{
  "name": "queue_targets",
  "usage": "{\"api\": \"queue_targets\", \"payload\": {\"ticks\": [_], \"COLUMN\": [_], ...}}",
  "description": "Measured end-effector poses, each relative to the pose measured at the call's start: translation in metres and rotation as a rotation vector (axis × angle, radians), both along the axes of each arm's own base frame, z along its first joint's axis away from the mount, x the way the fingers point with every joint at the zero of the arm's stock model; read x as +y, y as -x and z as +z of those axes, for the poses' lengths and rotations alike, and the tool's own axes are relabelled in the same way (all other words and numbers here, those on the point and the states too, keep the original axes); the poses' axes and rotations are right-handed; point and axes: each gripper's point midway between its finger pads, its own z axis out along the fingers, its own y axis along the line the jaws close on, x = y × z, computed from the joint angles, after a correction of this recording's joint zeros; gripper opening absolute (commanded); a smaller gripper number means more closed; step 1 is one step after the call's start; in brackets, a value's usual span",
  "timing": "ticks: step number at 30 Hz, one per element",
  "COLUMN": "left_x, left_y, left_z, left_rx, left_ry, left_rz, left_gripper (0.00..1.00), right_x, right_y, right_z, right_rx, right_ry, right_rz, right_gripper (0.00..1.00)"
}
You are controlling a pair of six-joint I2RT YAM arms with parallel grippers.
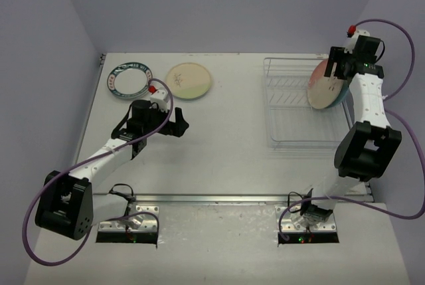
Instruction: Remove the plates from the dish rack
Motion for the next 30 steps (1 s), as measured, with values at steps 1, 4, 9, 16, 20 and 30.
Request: {"api": "queue_targets", "payload": {"ticks": [1,4,9,16,20,30], "left_x": [0.001,0.003,0.005,0.003,0.000,-0.009], "left_y": [-0.001,-0.002,-0.003,-0.011,-0.016,-0.032], "left_z": [0.000,0.000,0.000,0.006,0.012,0.027], "left_rx": [-0.005,-0.009,-0.011,-0.009,-0.014,-0.019], "left_ry": [-0.004,-0.014,-0.023,-0.011,0.006,0.037], "left_rz": [0.004,0.010,0.022,0.032,0.034,0.025], "left_gripper": [1.00,1.00,1.00,1.00,1.00,0.99], "right_x": [-0.001,-0.002,-0.004,-0.009,0.002,0.014], "right_y": [-0.001,-0.003,-0.008,-0.018,-0.023,-0.033], "right_z": [-0.004,-0.017,-0.036,-0.060,-0.070,-0.062], "right_rx": [0.010,0.036,0.078,0.124,0.122,0.058], "right_ry": [0.000,-0.005,-0.002,0.019,-0.033,-0.096], "right_rz": [0.000,0.003,0.019,0.044,0.117,0.185], "right_gripper": [0.76,0.74,0.73,0.73,0.52,0.09]}}
